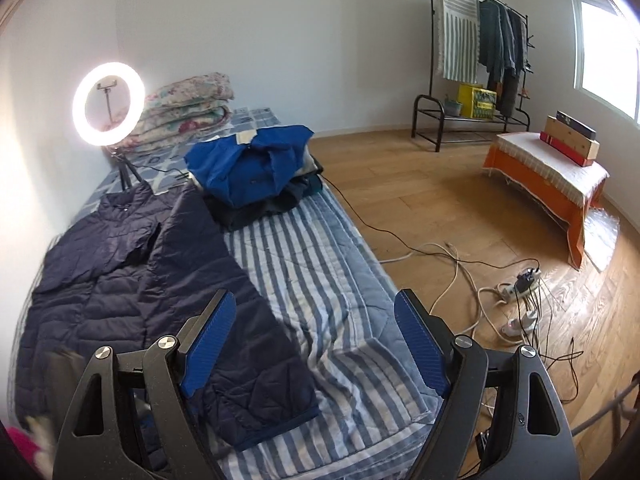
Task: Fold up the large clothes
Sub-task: 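Grasp the other sleeve cuff of the jacket with the left gripper, then fold the held sleeve across the jacket body and open the left gripper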
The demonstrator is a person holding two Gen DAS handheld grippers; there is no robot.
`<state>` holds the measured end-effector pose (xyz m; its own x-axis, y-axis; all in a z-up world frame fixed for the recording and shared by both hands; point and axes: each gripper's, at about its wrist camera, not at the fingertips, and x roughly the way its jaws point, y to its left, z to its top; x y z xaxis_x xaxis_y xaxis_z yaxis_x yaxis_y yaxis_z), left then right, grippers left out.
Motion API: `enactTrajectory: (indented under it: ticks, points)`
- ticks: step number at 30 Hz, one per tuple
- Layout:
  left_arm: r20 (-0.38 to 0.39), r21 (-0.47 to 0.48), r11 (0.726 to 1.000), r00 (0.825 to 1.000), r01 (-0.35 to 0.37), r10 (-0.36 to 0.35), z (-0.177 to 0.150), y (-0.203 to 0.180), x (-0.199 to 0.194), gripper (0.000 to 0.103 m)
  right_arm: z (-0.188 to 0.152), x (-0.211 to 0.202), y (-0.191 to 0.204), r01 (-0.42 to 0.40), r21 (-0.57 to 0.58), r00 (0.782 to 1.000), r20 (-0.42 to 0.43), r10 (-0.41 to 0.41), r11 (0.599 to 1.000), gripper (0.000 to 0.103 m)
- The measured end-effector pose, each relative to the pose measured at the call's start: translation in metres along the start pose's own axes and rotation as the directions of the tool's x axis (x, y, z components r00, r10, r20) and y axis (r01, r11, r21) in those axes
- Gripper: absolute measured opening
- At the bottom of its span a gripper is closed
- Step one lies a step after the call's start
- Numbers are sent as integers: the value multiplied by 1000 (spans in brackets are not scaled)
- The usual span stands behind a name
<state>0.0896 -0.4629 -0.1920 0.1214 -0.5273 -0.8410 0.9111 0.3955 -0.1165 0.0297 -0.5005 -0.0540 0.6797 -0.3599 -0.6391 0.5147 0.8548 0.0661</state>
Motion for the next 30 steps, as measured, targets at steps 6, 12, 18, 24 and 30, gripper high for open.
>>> enactTrajectory:
  ticks: [6, 12, 18, 24, 30]
  points:
    - [-84, 54, 996, 994, -70, 74, 1, -9, 50, 56, 9, -3, -12, -3, 52, 1000, 18, 2, 999, 80]
    - [-85, 94, 988, 988, -120, 128, 2, -13, 60, 49, 13, -6, -23, -11, 102, 999, 34, 8, 995, 79]
    - [-101, 8, 999, 994, -50, 51, 14, -1, 50, 6, 16, -8, -25, -21, 128, 999, 44, 16, 991, 78]
    - [-2, -128, 991, 1000, 26, -26, 30, 35, -12, 4, 19, -12, -23, -18, 134, 998, 65, 9, 991, 77]
    - [115, -263, 962, 992, 73, -44, 33, 97, -92, 4, 25, -9, -10, -45, 143, 997, 68, 35, 989, 75]
